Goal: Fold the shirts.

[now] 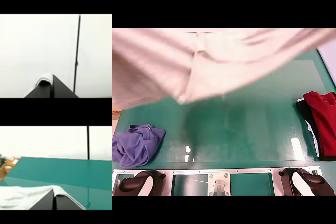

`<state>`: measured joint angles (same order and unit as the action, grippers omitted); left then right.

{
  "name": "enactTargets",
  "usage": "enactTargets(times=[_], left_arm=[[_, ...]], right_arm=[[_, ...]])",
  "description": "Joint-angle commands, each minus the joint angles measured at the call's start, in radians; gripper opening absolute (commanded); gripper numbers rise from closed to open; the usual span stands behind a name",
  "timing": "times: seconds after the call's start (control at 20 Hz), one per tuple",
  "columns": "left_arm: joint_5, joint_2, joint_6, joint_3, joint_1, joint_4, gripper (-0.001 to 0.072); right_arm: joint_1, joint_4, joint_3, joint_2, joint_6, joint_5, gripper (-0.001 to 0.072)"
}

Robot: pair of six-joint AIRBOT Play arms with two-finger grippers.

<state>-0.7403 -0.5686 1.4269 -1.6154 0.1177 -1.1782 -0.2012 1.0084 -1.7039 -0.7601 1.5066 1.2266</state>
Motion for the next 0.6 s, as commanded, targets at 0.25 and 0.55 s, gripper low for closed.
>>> enactTargets(times=[0.25, 0.55], left_arm=[[0.118, -0.408, -0.280, -0.055, -0.009, 0.432, 0.0021], [0.158, -0.940, -0.691, -0.055, -0.293, 0.675, 0.0021]], right_arm=[[0.000, 0.118, 0.514, 0.188, 0.208, 0.214, 0.0012], [0.000, -0.025, 1.171, 0.026, 0.166, -0.301, 0.0013]])
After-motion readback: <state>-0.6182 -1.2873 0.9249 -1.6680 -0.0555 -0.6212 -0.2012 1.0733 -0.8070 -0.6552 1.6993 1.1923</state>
